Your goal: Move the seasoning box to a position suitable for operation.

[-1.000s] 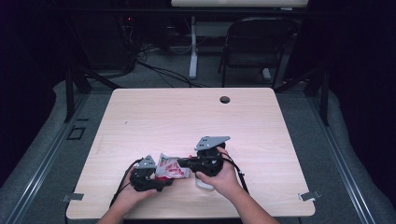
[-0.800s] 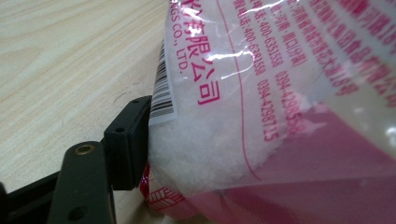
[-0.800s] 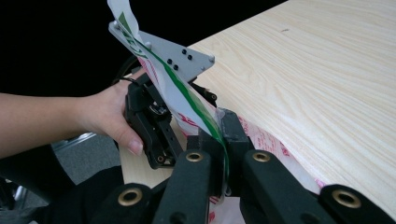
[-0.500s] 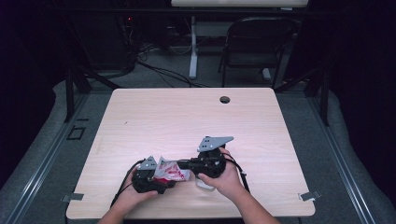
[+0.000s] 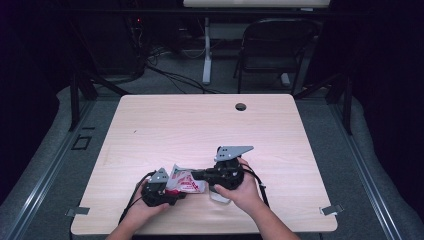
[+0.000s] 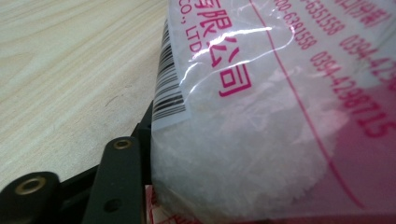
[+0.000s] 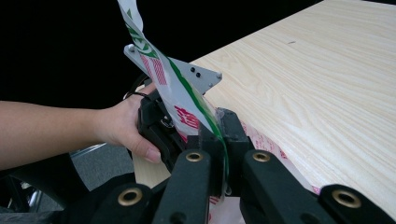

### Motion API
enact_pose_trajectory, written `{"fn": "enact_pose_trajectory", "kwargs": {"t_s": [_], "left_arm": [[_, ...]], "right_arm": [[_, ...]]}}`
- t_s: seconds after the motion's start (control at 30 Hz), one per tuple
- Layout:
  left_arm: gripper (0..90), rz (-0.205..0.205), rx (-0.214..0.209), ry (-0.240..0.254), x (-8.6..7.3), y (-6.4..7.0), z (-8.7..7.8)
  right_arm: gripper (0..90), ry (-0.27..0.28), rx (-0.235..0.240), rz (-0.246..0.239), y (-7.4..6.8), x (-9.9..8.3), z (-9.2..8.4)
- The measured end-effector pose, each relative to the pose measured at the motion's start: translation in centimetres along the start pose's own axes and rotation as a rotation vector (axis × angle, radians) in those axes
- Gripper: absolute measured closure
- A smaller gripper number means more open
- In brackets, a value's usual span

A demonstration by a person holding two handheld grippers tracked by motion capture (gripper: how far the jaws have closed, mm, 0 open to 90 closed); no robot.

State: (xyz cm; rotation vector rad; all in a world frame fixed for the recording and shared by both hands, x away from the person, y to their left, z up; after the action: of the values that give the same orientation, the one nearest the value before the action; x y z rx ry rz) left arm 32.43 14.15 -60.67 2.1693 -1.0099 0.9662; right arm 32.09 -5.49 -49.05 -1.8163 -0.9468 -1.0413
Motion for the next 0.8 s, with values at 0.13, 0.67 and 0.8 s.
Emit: {"fn": "enact_pose_trajectory", "kwargs": {"t_s": [0.13, 0.67, 0.8], "left_arm": [[56.4, -0.004, 0.007, -0.006, 0.03, 0.06, -0.01], [64.5, -0.004, 0.065, 0.002, 0.37, 0.32, -0.38], [63.8, 0.012, 0.052, 0.008, 0.42, 0.42, -0.39]], "right_arm": [[90.0, -0.001, -0.006, -0.001, 0.05, -0.06, 0.01], [90.0, 0.000, -0.041, 0.005, 0.39, -0.19, -0.25], [90.0, 0.013, -0.045, 0.014, 0.52, -0.02, -0.39]]}}
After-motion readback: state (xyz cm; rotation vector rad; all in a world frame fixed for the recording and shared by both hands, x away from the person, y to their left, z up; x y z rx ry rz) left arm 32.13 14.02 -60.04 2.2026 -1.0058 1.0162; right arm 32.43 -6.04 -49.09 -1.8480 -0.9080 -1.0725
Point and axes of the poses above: each handheld gripper's, and its own axes: z roughly forward along the jaws, x roughly out of its top, y roughly to its right, the point moved 4 cm from there along z, roughly forward along the jaws, and after that the axes turned 6 degrees about y, right-handed, at the moved point
